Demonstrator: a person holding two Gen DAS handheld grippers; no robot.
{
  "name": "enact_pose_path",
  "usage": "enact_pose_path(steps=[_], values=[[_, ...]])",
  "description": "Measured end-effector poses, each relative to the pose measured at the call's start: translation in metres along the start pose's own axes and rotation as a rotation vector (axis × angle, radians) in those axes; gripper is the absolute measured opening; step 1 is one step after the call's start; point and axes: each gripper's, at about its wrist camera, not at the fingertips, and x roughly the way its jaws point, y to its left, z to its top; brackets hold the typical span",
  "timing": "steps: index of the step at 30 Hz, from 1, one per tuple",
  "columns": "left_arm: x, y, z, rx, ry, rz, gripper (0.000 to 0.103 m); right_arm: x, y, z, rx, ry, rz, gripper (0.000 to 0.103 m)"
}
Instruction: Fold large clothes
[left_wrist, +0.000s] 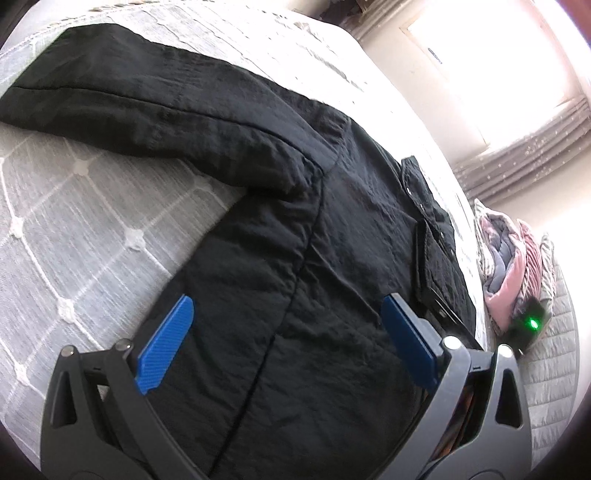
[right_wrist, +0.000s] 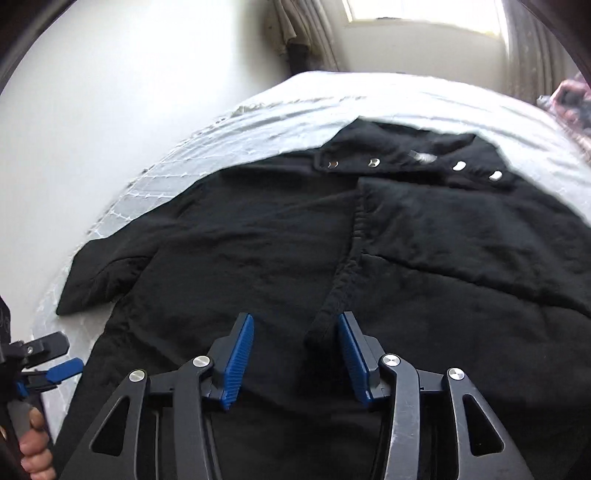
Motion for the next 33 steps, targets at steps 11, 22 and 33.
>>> enact_pose_path(steps=[11, 22, 33], values=[[-0.057, 0.106, 0.037, -0.34, -0.222, 0.125, 0.101, -0.126, -0.059, -0.117, 0.378, 0.218, 0.089, 0.059], [-0.067, 0.19, 0.064, -0.566, -0.35, 0.237, 0.101, -0.17, -0.112, -0.165, 0.42, 0.062, 0.027, 0.069], [-0.042, 0.178, 0.099, -0.42, -0.442, 0.372, 0.063, -0.182, -0.117, -0.169, 0.417, 0.045, 0.007, 0.069]])
